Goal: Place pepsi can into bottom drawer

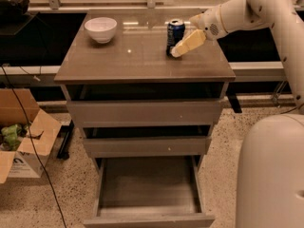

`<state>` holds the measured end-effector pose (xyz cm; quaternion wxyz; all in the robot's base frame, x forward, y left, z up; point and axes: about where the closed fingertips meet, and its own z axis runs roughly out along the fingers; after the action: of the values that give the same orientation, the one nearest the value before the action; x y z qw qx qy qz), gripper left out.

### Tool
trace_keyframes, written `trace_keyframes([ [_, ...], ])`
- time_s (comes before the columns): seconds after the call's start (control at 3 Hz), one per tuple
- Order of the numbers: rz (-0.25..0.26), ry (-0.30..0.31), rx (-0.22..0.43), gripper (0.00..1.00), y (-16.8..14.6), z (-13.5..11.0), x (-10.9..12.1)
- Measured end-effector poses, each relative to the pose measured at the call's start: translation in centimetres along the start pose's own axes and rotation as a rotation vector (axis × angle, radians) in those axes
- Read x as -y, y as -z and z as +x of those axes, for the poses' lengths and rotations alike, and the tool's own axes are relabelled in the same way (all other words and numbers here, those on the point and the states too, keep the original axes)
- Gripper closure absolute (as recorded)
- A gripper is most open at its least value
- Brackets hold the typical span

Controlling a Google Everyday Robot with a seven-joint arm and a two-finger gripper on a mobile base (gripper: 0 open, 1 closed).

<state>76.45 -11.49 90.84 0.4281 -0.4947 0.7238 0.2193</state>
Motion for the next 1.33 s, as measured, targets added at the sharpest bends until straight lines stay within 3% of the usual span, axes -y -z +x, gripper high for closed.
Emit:
trace_keyframes([
  [0.67,-0.015,-0.032,0.028,0.0,-2.7,-0.1,2.3],
  [1.33,-0.054,-0.064,0.041,0.43,-4.8,-0.1,2.5],
])
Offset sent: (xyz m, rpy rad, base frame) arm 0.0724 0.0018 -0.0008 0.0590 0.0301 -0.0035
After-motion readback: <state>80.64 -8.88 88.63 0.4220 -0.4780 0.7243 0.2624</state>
